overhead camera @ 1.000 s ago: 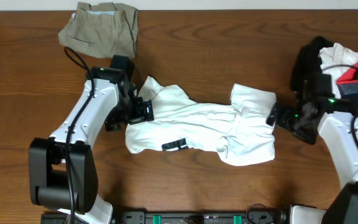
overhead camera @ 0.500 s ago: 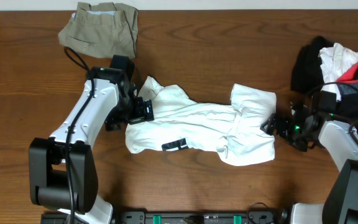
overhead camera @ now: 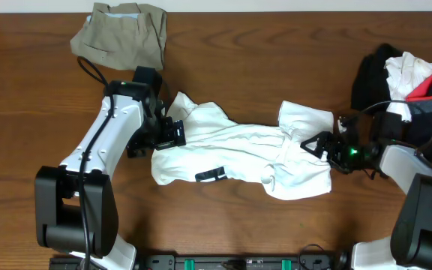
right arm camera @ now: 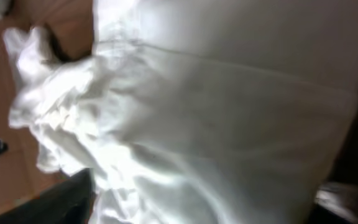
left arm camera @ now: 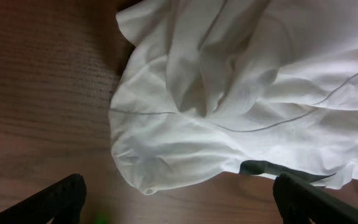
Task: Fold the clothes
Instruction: 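Fold the right part leftward onto the shirt toward the left gripper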
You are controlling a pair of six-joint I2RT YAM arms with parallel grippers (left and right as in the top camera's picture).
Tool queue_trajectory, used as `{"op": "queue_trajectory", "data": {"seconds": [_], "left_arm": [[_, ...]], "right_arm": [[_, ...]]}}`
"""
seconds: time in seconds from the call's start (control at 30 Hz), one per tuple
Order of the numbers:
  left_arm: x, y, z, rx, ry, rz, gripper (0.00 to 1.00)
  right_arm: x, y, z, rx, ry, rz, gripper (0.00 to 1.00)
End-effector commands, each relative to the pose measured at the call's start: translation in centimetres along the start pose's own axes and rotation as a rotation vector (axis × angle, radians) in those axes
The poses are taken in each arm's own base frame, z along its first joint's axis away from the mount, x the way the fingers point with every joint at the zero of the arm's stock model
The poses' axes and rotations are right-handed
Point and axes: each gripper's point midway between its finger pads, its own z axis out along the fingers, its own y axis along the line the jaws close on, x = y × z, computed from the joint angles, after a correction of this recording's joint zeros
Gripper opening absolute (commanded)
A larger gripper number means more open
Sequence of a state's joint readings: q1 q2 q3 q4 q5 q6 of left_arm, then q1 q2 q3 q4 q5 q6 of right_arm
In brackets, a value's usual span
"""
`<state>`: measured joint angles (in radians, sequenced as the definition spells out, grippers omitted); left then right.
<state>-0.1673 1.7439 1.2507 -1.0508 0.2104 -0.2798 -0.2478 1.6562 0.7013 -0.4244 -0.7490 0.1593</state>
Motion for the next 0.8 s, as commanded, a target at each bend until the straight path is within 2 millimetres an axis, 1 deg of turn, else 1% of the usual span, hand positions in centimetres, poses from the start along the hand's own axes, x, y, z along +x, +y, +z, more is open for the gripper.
{"op": "queue_trajectory", "data": {"seconds": [0.0, 0.03, 0.07, 0.17, 0.23, 0.33, 0.4, 0.5, 0.6, 0.7, 0.77], "left_arm": [[0.3, 0.1, 0.3, 0.000, 0.018, 0.009, 0.98], [0.3, 0.1, 0.3, 0.000, 0.018, 0.009, 0.98], [0.3, 0.1, 0.3, 0.000, 0.017, 0.009, 0.98], [0.3, 0.1, 0.3, 0.000, 0.018, 0.009, 0.98], [0.3, 0.1, 0.3, 0.000, 0.018, 0.009, 0.98], [0.3, 0.1, 0.3, 0.000, 0.018, 0.009, 0.98], [0.3, 0.1, 0.3, 0.000, 0.018, 0.010, 0.98], [0.3, 0.1, 0.3, 0.000, 0.018, 0.010, 0.98], [0.3, 0.1, 0.3, 0.000, 0.017, 0.010, 0.98], [0.3, 0.1, 0.3, 0.000, 0.017, 0.010, 0.98], [0.3, 0.1, 0.3, 0.000, 0.017, 0.010, 0.98]], "right_arm": [[3.3, -3.2, 1.6, 0.102, 0.094, 0.089, 0.42], [3.3, -3.2, 1.6, 0.102, 0.092, 0.093, 0.29], [3.3, -3.2, 1.6, 0.104, 0.091, 0.098, 0.20], [3.1, -3.7, 1.5, 0.138, 0.080, 0.135, 0.07], [2.6, -4.3, 1.3, 0.178, 0.059, 0.159, 0.01], [1.5, -4.5, 0.7, 0.213, 0.035, 0.169, 0.01], [0.8, -4.8, -0.1, 0.257, 0.032, 0.177, 0.01], [-0.4, -5.9, -2.4, 0.418, 0.038, 0.182, 0.01], [-1.9, -6.2, -5.0, 0.552, 0.040, 0.170, 0.01], [-3.5, -5.6, -7.4, 0.634, 0.025, 0.158, 0.01], [-4.4, -4.8, -8.4, 0.663, 0.017, 0.143, 0.01]]}}
